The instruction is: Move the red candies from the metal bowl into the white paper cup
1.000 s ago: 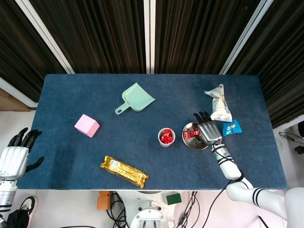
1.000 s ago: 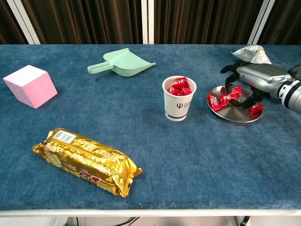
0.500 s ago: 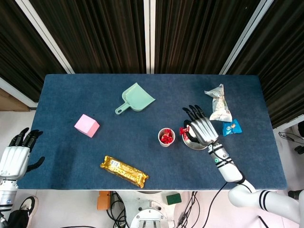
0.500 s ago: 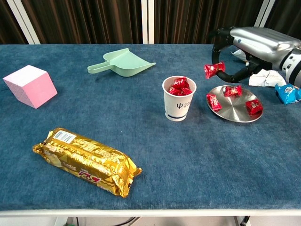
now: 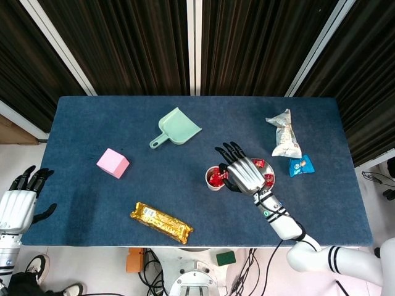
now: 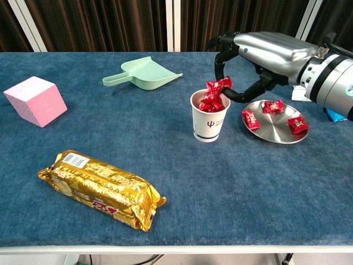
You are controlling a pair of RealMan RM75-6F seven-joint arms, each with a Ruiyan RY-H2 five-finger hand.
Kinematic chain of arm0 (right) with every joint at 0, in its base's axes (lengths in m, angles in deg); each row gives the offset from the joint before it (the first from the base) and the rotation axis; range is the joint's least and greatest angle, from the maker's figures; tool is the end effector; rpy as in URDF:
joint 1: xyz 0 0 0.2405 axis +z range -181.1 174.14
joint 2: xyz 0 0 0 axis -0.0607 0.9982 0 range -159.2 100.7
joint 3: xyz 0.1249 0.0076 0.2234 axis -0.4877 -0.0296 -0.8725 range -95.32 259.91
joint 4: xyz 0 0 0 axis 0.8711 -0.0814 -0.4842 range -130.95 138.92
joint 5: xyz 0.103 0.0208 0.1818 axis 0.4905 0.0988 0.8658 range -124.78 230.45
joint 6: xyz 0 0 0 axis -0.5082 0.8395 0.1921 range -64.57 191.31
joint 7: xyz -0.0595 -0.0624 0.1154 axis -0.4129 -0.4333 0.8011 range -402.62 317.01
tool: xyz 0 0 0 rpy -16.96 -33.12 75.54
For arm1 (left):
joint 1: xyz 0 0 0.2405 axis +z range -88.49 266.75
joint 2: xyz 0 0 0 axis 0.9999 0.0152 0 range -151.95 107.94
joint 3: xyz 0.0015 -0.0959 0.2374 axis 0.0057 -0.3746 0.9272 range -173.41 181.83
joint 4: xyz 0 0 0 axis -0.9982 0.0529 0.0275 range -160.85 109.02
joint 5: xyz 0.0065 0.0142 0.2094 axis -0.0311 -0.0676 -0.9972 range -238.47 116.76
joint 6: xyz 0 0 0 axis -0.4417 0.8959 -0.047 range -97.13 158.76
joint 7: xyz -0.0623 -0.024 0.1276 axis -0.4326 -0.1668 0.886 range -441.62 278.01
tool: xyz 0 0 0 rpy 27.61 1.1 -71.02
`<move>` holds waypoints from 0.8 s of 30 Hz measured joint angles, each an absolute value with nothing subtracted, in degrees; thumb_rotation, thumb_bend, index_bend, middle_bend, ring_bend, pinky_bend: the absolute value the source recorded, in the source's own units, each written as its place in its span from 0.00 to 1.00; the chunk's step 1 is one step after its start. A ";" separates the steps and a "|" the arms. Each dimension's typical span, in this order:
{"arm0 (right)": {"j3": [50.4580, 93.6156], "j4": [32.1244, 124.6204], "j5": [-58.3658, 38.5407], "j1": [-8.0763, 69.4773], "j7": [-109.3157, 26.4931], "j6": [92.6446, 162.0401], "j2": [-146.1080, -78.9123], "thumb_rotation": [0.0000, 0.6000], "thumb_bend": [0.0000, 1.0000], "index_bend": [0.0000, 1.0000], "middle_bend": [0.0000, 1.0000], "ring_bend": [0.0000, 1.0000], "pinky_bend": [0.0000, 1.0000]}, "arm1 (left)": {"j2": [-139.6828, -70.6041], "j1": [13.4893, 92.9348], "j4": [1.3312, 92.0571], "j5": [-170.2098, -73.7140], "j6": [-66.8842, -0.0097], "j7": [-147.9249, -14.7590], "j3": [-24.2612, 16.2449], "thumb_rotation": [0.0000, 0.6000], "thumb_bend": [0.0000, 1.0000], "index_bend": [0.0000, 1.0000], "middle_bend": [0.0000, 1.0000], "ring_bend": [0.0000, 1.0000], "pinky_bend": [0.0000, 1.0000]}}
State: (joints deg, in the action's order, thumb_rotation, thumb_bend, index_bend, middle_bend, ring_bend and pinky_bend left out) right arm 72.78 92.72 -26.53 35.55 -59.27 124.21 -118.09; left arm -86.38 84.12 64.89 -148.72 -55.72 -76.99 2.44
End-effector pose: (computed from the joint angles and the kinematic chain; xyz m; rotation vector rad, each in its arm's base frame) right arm -0.1199 -0.3136 -0.0090 1.9377 -0.7979 1.1458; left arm -0.3112 0.1782 0.1591 -1.4414 -0.8000 -0.8495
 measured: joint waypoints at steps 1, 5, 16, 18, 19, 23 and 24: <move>72.95 92.62 -26.72 35.74 -59.21 123.96 -118.35 1.00 0.44 0.59 0.06 0.00 0.00 | -86.38 84.14 64.90 -148.73 -55.77 -76.99 2.45 1.00 0.19 0.18 0.15 0.06 0.21; 73.50 92.00 -27.12 36.08 -59.14 123.57 -119.16 1.00 0.44 0.59 0.06 0.00 0.00 | -86.35 84.23 64.92 -148.70 -55.94 -77.06 2.42 1.00 0.19 0.18 0.15 0.06 0.21; 73.98 90.00 -27.32 36.62 -59.97 123.38 -120.59 1.00 0.43 0.42 0.04 0.00 0.00 | -86.24 84.30 64.82 -148.84 -56.09 -77.45 2.46 1.00 0.19 0.18 0.15 0.06 0.21; 73.98 89.87 -27.48 36.70 -59.78 123.40 -120.70 1.00 0.43 0.34 0.04 0.00 0.00 | -86.21 84.34 64.79 -148.85 -56.17 -77.55 2.45 1.00 0.19 0.18 0.15 0.06 0.21; 73.98 89.78 -27.67 36.74 -59.56 123.48 -120.76 1.00 0.43 0.31 0.03 0.00 0.00 | -86.21 84.35 64.78 -148.85 -56.17 -77.59 2.45 1.00 0.19 0.18 0.15 0.06 0.21; 74.01 89.48 -28.23 36.82 -58.76 123.81 -120.81 1.00 0.43 0.24 0.03 0.00 0.00 | -86.19 84.30 64.74 -148.87 -56.05 -77.60 2.48 1.00 0.19 0.18 0.15 0.06 0.21; 74.02 89.44 -28.32 36.81 -58.69 123.91 -120.76 1.00 0.43 0.23 0.03 0.00 0.00 | -86.19 84.30 64.74 -148.87 -56.04 -77.60 2.47 1.00 0.19 0.18 0.15 0.06 0.21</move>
State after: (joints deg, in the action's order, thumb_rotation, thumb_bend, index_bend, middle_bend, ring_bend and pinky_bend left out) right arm 74.02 89.44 -28.32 36.81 -58.69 123.91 -120.76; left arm -86.19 84.30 64.74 -148.87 -56.04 -77.60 2.47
